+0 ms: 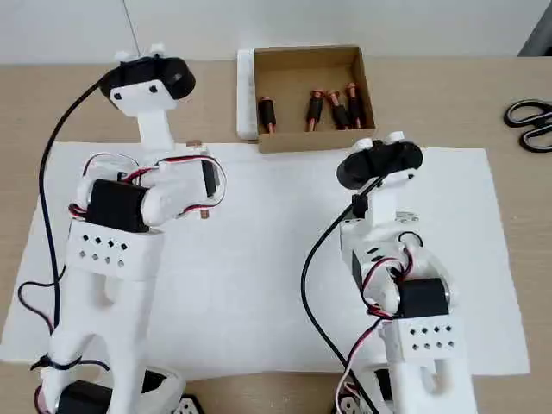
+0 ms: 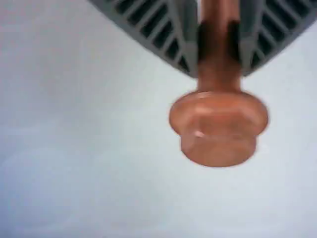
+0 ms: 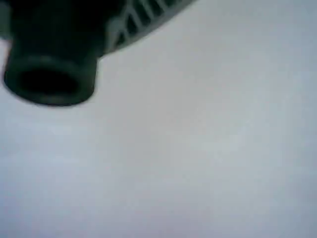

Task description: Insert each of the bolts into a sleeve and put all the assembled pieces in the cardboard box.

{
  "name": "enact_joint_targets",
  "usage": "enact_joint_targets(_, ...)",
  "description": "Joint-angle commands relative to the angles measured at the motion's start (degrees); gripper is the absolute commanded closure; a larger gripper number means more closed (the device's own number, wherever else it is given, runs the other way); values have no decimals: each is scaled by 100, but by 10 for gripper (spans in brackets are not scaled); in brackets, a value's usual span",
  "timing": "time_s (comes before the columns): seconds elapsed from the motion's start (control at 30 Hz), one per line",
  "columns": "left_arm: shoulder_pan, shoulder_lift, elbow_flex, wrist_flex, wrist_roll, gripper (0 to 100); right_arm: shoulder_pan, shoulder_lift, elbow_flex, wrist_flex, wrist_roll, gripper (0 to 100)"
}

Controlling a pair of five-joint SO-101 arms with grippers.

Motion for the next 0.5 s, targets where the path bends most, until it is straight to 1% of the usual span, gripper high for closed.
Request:
enact_joint_targets(0.0,44,-237,286,-651,70,994,-4,-136,62,-444,-70,995)
enact_joint_targets(0.07,44,-264,620,-1020,70,994,-22,-136,62,-444,-79,995)
enact_joint_targets(0.2,44,-264,1024,-1468,88,994,-31,-145,79,-435,-88,995)
enact_joint_targets(0.27,44,-264,1095,-1600,88,994,-40,-145,79,-479,-141,995)
enact_joint_targets(0.4,44,-264,1095,-1670,97,994,-40,-171,88,-690,-589,995)
enact_joint_targets(0.47,114,-264,1095,-1670,97,994,-48,-338,176,-796,-571,995)
